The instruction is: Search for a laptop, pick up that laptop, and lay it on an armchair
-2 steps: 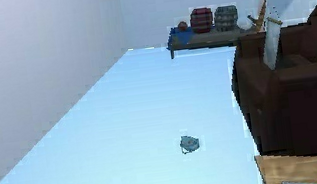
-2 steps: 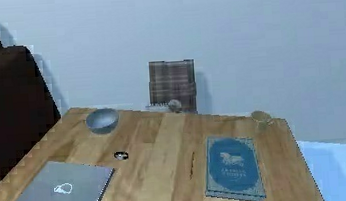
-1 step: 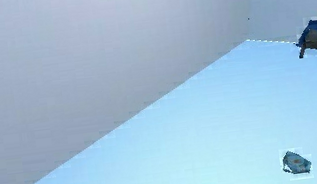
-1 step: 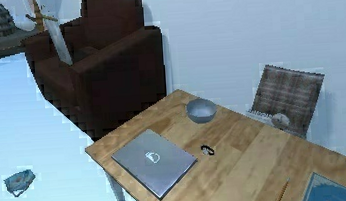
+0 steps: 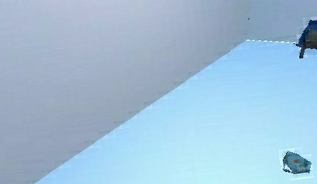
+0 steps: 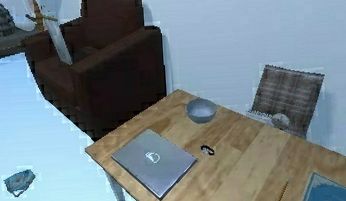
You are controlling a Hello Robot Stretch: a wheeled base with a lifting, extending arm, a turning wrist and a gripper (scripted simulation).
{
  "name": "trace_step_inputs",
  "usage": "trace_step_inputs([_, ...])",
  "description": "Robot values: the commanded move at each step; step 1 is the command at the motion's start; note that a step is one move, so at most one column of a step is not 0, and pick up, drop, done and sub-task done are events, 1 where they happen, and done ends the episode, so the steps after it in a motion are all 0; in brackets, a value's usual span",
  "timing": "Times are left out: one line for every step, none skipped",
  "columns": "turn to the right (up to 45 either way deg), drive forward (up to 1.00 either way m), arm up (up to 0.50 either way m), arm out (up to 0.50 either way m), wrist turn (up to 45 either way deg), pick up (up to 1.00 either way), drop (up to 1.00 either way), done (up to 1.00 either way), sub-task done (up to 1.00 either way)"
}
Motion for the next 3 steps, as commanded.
trace_step_inputs([0.0,0.00,0.22,0.00,0.0,0.00,0.00,0.00,0.00])
trace_step_inputs([0.0,0.00,0.00,0.18,0.0,0.00,0.00,0.00,0.00])
trace_step_inputs([0.0,0.00,0.00,0.00,45.0,0.00,0.00,0.00,0.00])
